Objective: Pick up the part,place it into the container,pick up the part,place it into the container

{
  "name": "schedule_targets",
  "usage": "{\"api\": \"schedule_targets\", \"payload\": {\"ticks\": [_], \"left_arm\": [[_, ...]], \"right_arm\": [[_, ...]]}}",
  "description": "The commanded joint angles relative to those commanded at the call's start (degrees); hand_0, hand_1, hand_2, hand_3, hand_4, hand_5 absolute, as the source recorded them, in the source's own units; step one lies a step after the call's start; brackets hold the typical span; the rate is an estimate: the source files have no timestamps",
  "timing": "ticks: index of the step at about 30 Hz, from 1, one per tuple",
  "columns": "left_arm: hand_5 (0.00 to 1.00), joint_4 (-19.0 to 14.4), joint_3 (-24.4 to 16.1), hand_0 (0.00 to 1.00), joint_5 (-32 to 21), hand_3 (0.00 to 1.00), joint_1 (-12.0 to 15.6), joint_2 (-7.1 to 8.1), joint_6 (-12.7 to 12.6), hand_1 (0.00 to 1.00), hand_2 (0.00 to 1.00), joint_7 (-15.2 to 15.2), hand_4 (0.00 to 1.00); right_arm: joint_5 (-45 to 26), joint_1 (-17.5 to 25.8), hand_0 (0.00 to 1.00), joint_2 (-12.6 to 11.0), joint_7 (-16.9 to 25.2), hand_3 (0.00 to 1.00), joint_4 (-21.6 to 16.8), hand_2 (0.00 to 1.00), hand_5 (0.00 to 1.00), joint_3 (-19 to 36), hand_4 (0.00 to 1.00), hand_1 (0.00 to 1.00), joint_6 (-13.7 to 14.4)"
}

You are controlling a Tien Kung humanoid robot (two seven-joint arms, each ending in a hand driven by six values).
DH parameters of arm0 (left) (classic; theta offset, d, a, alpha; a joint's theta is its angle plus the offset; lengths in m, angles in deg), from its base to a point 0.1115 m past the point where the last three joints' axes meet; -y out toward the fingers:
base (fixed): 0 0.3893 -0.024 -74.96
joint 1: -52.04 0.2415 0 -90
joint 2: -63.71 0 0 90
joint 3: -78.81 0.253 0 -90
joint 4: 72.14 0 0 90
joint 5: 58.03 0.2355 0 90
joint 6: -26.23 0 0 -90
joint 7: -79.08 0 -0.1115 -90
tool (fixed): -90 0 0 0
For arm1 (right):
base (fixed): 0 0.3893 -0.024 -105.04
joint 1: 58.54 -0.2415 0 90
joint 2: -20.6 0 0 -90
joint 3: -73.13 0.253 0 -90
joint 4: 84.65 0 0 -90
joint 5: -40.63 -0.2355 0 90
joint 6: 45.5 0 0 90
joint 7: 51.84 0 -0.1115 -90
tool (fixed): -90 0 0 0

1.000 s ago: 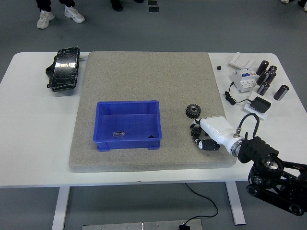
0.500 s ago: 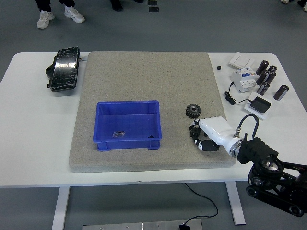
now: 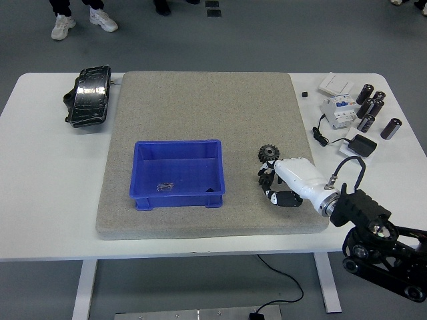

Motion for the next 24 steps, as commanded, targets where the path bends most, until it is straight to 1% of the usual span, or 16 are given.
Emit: {"api": "schedule_targets", "payload": {"ticks": [2, 6, 8, 11, 12, 17, 18, 23, 24], "left_arm": [[0.485, -0.04, -0.05, 0.68, 0.11, 0.598, 0.05, -0.05, -0.07, 0.672, 0.641, 0.06, 0.592], [0.492, -0.09, -0.21, 0.679, 0.38, 0.598, 0.17, -0.07, -0.15, 0.673, 0.642, 0.22, 0.596], [0.492, -0.12, -0.33, 0.679, 0.65, 0.598, 0.2, -0.09, -0.14, 0.673, 0.642, 0.36, 0.596], [0.492, -0.15, -0.49, 0.679, 0.96, 0.598, 0.2, -0.16, -0.13, 0.673, 0.642, 0.55, 0.596], [0.506, -0.15, -0.54, 0.68, 1.1, 0.599, 0.19, -0.17, -0.11, 0.673, 0.644, 0.63, 0.601], [0.506, -0.23, -0.92, 0.68, 1.77, 0.599, 0.2, -0.15, -0.08, 0.673, 0.644, 1.04, 0.601], [0.511, -0.25, -1.0, 0.679, 1.88, 0.596, 0.22, -0.14, -0.1, 0.673, 0.644, 1.11, 0.602], [0.511, -0.35, -1.5, 0.679, 2.57, 0.596, 0.26, -0.05, -0.18, 0.673, 0.644, 1.56, 0.602], [0.511, -0.35, -1.54, 0.68, 2.63, 0.595, 0.24, -0.04, -0.17, 0.673, 0.644, 1.6, 0.603]], "right_arm": [[-0.4, 0.01, 0.364, -0.07, 0.18, 0.569, -2.2, 0.299, 0.002, 1.78, 0.496, 0.467, 1.44], [-0.38, -1.2, 0.367, 0.36, -0.36, 0.566, -6.53, 0.294, 0.002, 3.2, 0.502, 0.47, 3.24], [0.28, -2.23, 0.367, 1.1, -0.93, 0.566, -8.45, 0.294, 0.002, 2.93, 0.502, 0.47, 3.68], [1.65, -3.97, 0.367, 2.75, -1.78, 0.566, -9.79, 0.294, 0.002, 1.83, 0.502, 0.47, 4.1], [2.12, -4.58, 0.394, 3.37, -2.04, 0.57, -9.78, 0.295, 0.002, 1.31, 0.506, 0.479, 4.2], [5.27, -7.52, 0.394, 6.54, -3.41, 0.57, -7.8, 0.295, 0.002, -1.8, 0.506, 0.479, 4.55], [5.79, -8.0, 0.457, 7.02, -3.56, 0.583, -7.2, 0.338, 0.002, -2.43, 0.483, 0.505, 4.71], [8.09, -10.27, 0.457, 9.29, -4.18, 0.583, -3.38, 0.338, 0.002, -5.87, 0.483, 0.505, 5.16], [8.2, -10.54, 0.506, 9.56, -4.19, 0.635, -2.84, 0.533, 0.002, -6.32, 0.533, 0.598, 5.07]]}}
